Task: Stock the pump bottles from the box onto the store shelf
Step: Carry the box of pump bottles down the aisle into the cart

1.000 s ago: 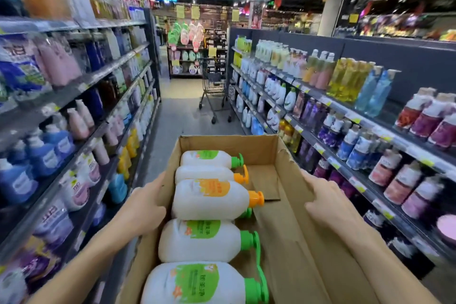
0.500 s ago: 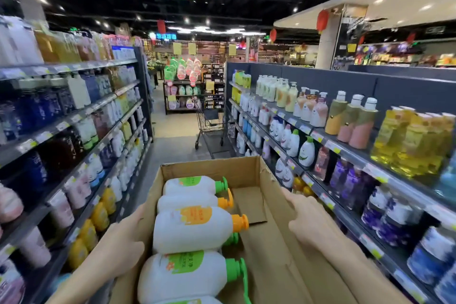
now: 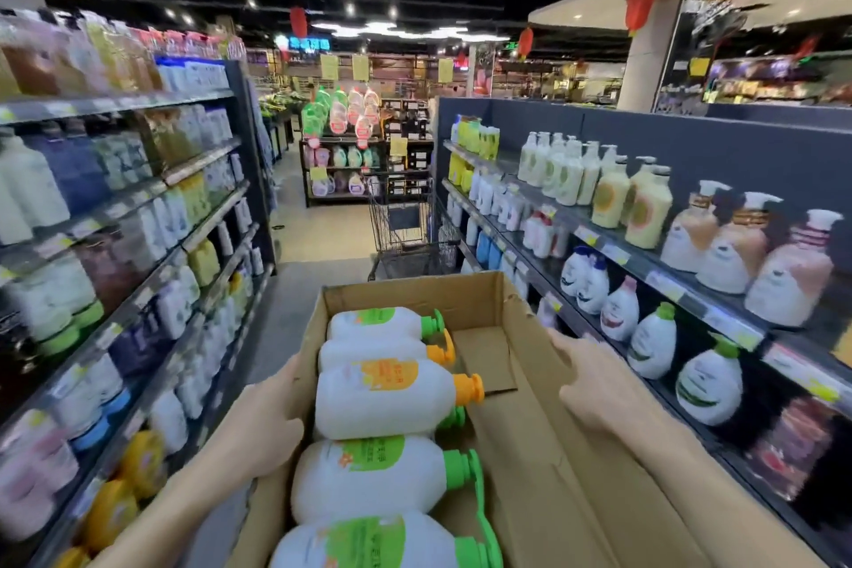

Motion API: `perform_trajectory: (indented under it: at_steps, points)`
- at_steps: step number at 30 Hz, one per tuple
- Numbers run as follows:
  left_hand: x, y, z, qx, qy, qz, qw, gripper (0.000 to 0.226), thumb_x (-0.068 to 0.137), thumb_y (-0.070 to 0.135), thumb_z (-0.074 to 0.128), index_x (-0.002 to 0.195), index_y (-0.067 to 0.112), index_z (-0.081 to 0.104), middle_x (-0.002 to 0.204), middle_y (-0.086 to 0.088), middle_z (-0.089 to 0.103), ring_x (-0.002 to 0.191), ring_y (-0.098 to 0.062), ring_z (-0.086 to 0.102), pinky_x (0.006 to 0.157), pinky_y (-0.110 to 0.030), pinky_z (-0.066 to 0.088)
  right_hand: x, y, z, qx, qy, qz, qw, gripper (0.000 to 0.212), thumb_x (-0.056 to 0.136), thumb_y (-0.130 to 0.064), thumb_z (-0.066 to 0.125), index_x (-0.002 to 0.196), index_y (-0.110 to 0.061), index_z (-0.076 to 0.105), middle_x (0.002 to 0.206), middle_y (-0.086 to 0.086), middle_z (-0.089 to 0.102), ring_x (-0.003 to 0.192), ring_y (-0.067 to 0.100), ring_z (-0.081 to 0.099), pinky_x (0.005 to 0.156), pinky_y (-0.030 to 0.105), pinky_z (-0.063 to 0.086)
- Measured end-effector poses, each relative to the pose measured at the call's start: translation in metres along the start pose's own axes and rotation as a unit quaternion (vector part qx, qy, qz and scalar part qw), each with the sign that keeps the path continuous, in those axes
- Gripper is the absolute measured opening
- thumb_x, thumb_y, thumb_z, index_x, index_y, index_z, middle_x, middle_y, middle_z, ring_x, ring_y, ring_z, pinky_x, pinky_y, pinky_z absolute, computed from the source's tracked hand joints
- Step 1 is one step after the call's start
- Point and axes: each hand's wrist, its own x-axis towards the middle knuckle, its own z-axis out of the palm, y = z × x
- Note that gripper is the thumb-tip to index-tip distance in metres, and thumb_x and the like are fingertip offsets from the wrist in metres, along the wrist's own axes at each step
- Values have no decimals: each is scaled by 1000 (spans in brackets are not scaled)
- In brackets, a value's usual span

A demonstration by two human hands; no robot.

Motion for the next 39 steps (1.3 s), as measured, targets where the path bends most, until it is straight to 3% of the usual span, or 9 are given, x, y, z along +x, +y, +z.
perform_trajectory:
  at_steps: [2, 5, 10, 16, 22, 30, 33, 36, 39]
  points:
    - [69, 2, 2, 20, -4, -7, 1000, 68, 83, -5, 52, 146, 14, 33, 133, -15, 58, 121, -31, 55, 88, -27, 44, 69, 3, 10, 8, 5, -5, 1000, 90, 74, 2, 47, 153, -36, 25, 113, 17, 67, 86, 30, 57, 54, 31, 39]
    - [187, 0, 16, 38, 5, -7, 999, 72, 83, -3, 50, 149, 13, 26, 138, -15, 53, 125, -31, 51, 91, -29, 44, 178, 18, 30, 26, 23, -18, 999, 84, 76, 2, 46, 151, -33, 31, 121, 13, 66, 86, 30, 59, 55, 34, 38]
    - [376, 10, 38, 47, 15, -3, 999, 82, 80, -3, 46, 153, 21, 16, 146, -9, 46, 131, -31, 43, 92, -30, 42, 370, 45, 55, 52, 33, -45, 997, 79, 73, 0, 45, 144, -35, 44, 84, 6, 70, 70, 27, 54, 48, 29, 34]
    - [582, 37, 36, 24, 56, 22, 998, 78, 76, -4, 44, 148, 22, 26, 125, -12, 63, 109, -35, 60, 71, -34, 49, 598, 63, 65, 54, 8, -36, 998, 66, 67, -10, 45, 129, -34, 53, 82, 2, 64, 79, 37, 59, 66, 42, 52]
    - [791, 38, 44, 36, 76, 13, 996, 74, 79, -5, 44, 148, 18, 27, 134, -17, 55, 123, -35, 49, 87, -32, 42, 814, 77, 102, 55, 37, -35, 997, 74, 62, -2, 50, 130, -32, 55, 81, 9, 71, 75, 34, 63, 63, 45, 56]
    - [1067, 27, 51, 18, 79, 19, 997, 63, 79, -4, 47, 139, 9, 37, 117, -20, 60, 107, -34, 53, 71, -29, 33, 1086, 85, 148, 70, 45, -27, 996, 76, 65, 0, 51, 132, -35, 54, 78, 7, 70, 74, 32, 63, 64, 45, 58]
    - [1158, 29, 60, 8, 84, 12, 996, 64, 80, -7, 48, 139, 12, 36, 98, -10, 60, 101, -32, 53, 67, -28, 27, 1177, 91, 166, 90, 30, -22, 995, 68, 65, 2, 50, 126, -28, 59, 75, 7, 69, 69, 31, 63, 60, 45, 56]
    - [1245, 26, 80, -10, 81, 31, 996, 64, 77, -9, 47, 138, 8, 36, 71, 11, 43, 86, -27, 50, 66, -32, 34, 1266, 102, 188, 100, 31, -36, 994, 71, 69, 1, 50, 130, -35, 54, 90, 8, 71, 80, 33, 63, 66, 44, 56]
    - [1331, 21, 107, -26, 90, 28, 995, 70, 77, -11, 47, 143, 9, 33, 81, 3, 50, 96, -32, 54, 68, -30, 31, 1353, 121, 222, 88, 40, -41, 994, 80, 68, -2, 51, 139, -40, 45, 92, 12, 70, 83, 36, 61, 69, 42, 54]
